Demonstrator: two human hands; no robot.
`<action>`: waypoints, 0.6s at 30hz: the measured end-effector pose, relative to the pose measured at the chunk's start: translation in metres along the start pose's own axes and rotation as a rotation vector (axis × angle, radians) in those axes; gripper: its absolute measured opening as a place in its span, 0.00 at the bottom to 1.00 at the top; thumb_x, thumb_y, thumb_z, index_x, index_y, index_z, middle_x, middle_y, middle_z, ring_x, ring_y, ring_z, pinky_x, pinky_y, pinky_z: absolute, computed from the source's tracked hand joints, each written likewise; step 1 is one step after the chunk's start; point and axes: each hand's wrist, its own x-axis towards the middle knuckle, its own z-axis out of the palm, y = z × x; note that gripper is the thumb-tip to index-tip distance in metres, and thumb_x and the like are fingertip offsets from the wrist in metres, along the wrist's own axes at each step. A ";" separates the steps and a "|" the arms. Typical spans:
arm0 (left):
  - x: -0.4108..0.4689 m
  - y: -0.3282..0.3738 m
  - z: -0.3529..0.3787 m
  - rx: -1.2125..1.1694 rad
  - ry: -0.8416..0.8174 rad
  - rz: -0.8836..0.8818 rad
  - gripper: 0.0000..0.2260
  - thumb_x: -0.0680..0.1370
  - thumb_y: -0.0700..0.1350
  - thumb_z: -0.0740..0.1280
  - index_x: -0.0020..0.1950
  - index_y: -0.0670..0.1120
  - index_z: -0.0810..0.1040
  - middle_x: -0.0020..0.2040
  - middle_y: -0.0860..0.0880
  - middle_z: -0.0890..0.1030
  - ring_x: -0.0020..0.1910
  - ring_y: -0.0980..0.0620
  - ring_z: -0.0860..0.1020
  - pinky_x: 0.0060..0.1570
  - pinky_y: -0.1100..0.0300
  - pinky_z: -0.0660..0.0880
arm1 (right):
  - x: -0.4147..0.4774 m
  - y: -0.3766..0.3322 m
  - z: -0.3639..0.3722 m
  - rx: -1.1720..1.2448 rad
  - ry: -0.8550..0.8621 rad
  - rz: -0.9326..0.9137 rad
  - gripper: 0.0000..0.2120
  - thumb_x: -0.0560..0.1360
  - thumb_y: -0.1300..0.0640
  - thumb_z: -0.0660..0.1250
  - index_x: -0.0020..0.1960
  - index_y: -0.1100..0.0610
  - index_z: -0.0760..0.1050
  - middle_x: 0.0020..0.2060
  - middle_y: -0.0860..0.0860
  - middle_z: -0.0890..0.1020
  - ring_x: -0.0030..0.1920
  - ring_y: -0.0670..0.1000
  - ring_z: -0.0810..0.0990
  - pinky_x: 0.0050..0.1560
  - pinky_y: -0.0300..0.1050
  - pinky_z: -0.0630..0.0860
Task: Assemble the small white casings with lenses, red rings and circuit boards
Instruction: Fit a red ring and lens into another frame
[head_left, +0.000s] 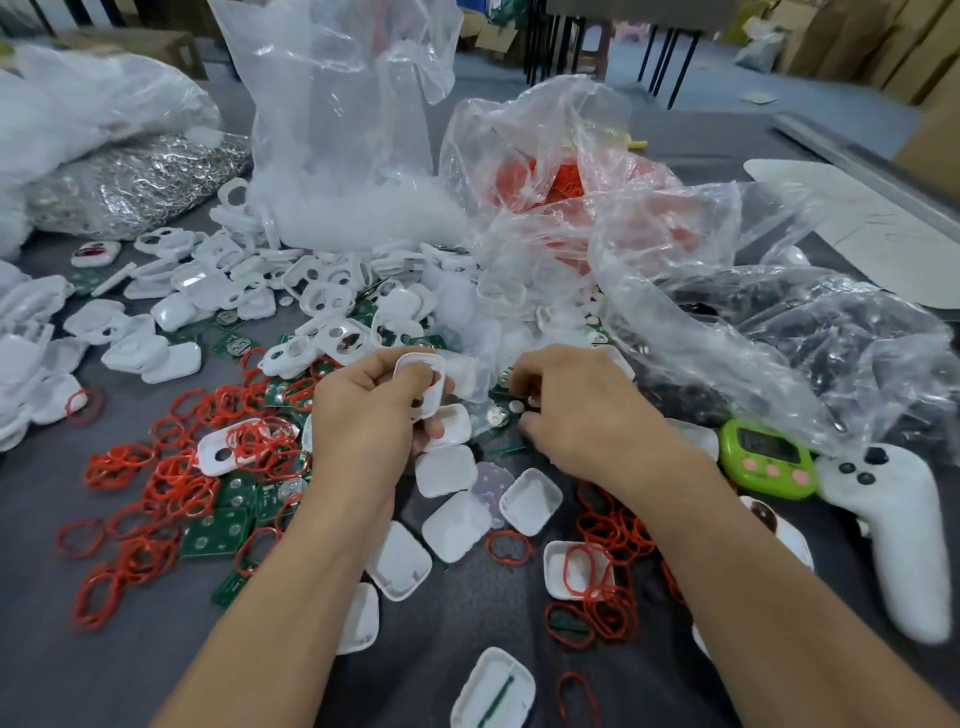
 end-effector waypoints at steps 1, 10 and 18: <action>0.000 0.001 -0.001 -0.020 0.010 -0.004 0.08 0.80 0.35 0.66 0.46 0.44 0.84 0.35 0.46 0.86 0.21 0.54 0.72 0.21 0.65 0.68 | 0.001 0.001 0.000 0.011 0.025 0.012 0.13 0.75 0.63 0.70 0.57 0.51 0.81 0.54 0.50 0.83 0.56 0.54 0.80 0.58 0.52 0.79; -0.004 0.003 -0.001 -0.020 0.008 -0.011 0.09 0.80 0.35 0.66 0.45 0.44 0.83 0.33 0.46 0.84 0.20 0.55 0.73 0.22 0.64 0.70 | -0.003 0.012 -0.002 0.119 0.222 0.059 0.14 0.76 0.66 0.70 0.53 0.48 0.86 0.45 0.49 0.88 0.46 0.51 0.85 0.54 0.45 0.82; -0.015 -0.007 0.011 0.168 -0.125 0.100 0.11 0.79 0.36 0.69 0.44 0.52 0.84 0.29 0.52 0.80 0.27 0.47 0.82 0.24 0.59 0.75 | -0.019 0.008 0.013 1.332 0.306 0.177 0.14 0.72 0.75 0.73 0.38 0.58 0.85 0.35 0.56 0.87 0.36 0.52 0.86 0.38 0.40 0.82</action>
